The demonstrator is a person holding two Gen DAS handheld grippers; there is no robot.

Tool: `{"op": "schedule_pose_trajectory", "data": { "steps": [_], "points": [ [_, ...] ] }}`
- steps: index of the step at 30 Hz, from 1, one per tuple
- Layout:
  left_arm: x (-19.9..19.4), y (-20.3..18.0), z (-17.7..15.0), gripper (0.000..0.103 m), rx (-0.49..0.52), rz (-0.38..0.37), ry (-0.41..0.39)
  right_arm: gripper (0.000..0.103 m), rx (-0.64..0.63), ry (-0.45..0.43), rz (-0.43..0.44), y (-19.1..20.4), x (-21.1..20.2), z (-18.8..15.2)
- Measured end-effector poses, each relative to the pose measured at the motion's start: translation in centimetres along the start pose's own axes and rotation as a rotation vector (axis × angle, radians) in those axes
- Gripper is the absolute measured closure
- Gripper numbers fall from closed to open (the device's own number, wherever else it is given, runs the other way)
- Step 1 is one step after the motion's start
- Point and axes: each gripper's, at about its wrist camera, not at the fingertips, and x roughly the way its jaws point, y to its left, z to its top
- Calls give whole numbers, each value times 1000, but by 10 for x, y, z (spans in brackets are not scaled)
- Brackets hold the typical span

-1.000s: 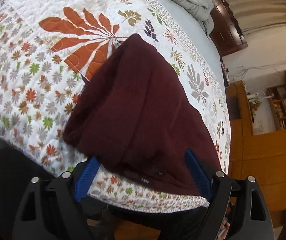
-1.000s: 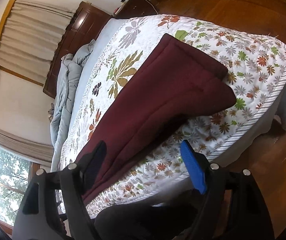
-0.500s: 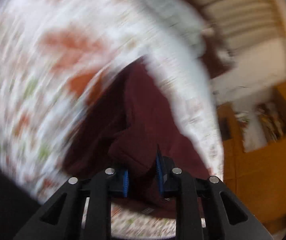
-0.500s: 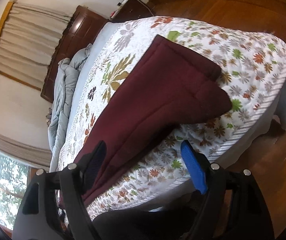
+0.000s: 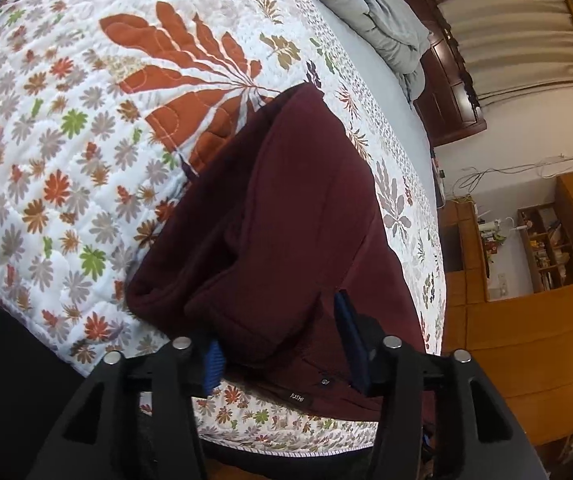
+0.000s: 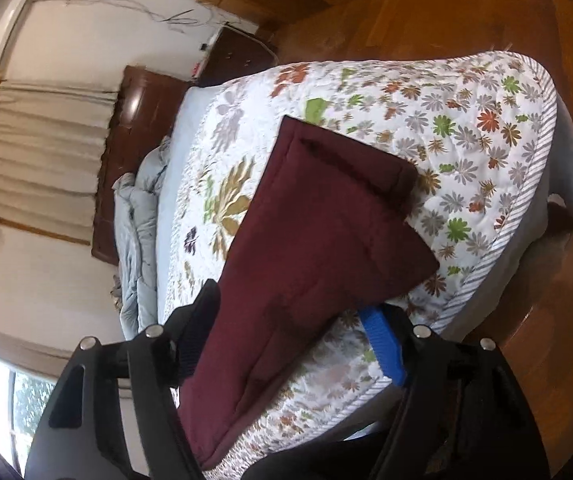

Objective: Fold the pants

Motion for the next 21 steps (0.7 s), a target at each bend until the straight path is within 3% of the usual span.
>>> {"op": "schedule_pose_trajectory", "data": {
  "steps": [1, 2, 3, 4, 6, 8, 10, 12, 14, 15, 19, 21],
  "points": [
    [1, -1, 0, 53, 6, 2, 1, 42, 15, -5, -1, -1, 1, 1],
    [0, -2, 0, 54, 11, 3, 1, 56, 26, -14, -2, -3, 1, 3],
    [1, -2, 0, 69, 15, 4, 0, 81, 25, -24, -6, -3, 1, 4],
    [3, 0, 1, 78, 9, -4, 10, 87, 19, -32, -14, -1, 2, 7],
    [7, 4, 3, 80, -22, -6, 17, 90, -38, -29, -61, 17, 8, 17],
    [7, 7, 5, 81, -33, -8, 14, 91, -154, -39, -78, 59, 11, 26],
    [3, 9, 7, 81, -48, -43, -6, 94, -318, -102, 10, 122, -4, 31],
    [-3, 12, 7, 81, -47, -77, -35, 94, -368, -165, 83, 142, -21, 31],
    [-5, 17, 4, 81, -50, -87, -46, 93, -324, -183, 87, 122, -24, 34],
    [-4, 19, 3, 81, -55, -88, -46, 93, -249, -157, 81, 93, -14, 38],
    [-6, 9, 1, 81, -11, -61, -40, 93, -57, -53, -51, 2, 26, 37],
    [-9, 2, 3, 81, 11, -52, -41, 93, -28, -59, -22, -12, 24, 34]
  ]
}}
